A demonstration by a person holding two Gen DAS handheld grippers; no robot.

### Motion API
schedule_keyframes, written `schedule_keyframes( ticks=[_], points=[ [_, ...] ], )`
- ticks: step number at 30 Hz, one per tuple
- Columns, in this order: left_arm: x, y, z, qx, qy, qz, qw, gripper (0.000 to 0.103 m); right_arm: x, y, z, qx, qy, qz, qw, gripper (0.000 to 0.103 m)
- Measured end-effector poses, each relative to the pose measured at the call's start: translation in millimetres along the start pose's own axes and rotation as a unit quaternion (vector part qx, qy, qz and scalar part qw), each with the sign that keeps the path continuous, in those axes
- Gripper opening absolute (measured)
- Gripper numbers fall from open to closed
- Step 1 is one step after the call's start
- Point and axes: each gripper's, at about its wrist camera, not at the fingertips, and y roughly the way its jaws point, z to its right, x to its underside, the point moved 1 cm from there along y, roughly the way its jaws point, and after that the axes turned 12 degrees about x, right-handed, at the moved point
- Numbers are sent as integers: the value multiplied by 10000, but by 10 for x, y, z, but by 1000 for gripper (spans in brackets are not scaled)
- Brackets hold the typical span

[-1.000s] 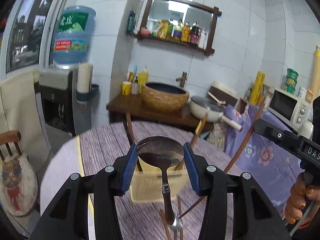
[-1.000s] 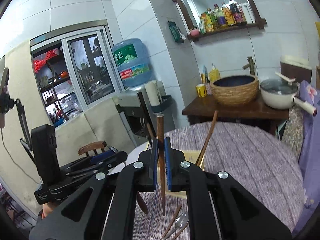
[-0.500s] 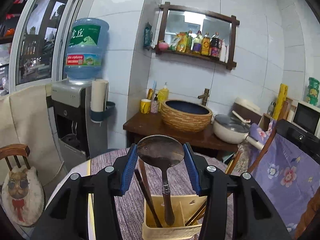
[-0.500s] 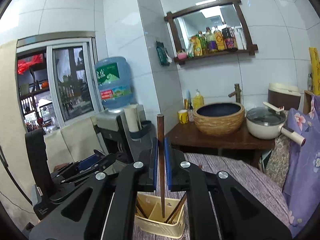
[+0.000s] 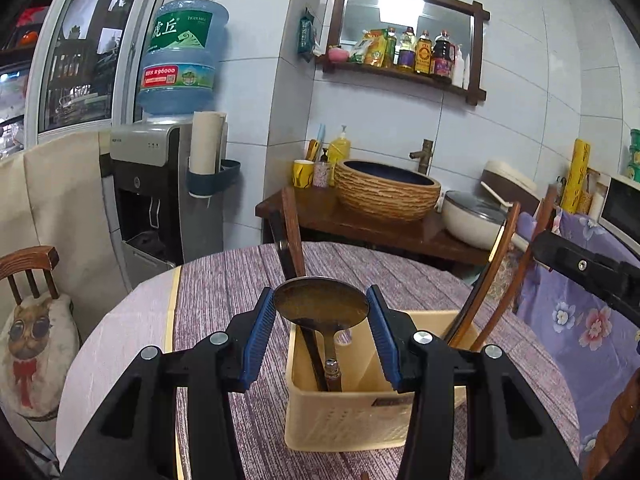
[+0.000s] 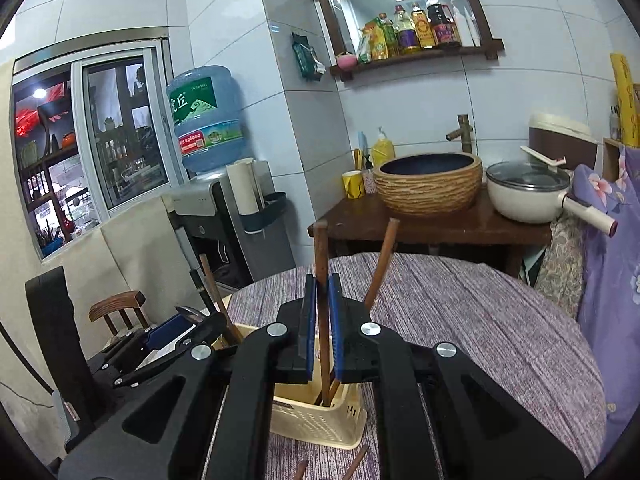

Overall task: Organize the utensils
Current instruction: 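Open both tools to release the spoon and chopstick into the holder, then grasp a small round steel spoon by its handle with the right tool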

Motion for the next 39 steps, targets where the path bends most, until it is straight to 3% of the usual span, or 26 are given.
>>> schedule_keyframes(
  ticks=[9,10,12,13,14,16,20,28,32,39],
  points=[
    [65,-2,8,19,62,-85,9999,47,134,54,76,27,189,-134,9997,6],
    [66,-36,17,28,93,-56,9999,51,154,40,85,48,198,-133,9997,8],
    [76,-115,35,46,132,36,9999,63,204,-11,100,112,187,-105,9997,24],
    [81,-178,46,55,149,94,9998,67,236,-44,115,134,208,-85,9997,43],
    [91,-243,54,81,159,133,9998,70,271,-88,138,169,251,-61,9995,50],
    [133,-333,61,149,186,136,9996,73,346,-165,173,266,254,-88,9993,50],
    [295,-514,5,82,164,30,9998,84,589,-318,279,506,188,-355,9979,64],
    [883,-610,-122,-68,-71,-778,9969,83,1371,-449,504,1134,-14,-1177,9865,67],
    [1161,-596,-64,4,-72,-1135,9935,78,1766,-468,604,1277,75,-1683,9774,67],
    [1445,-524,-11,132,-150,-1484,9887,72,2113,-541,630,1393,84,-1999,9698,65]
  ],
)
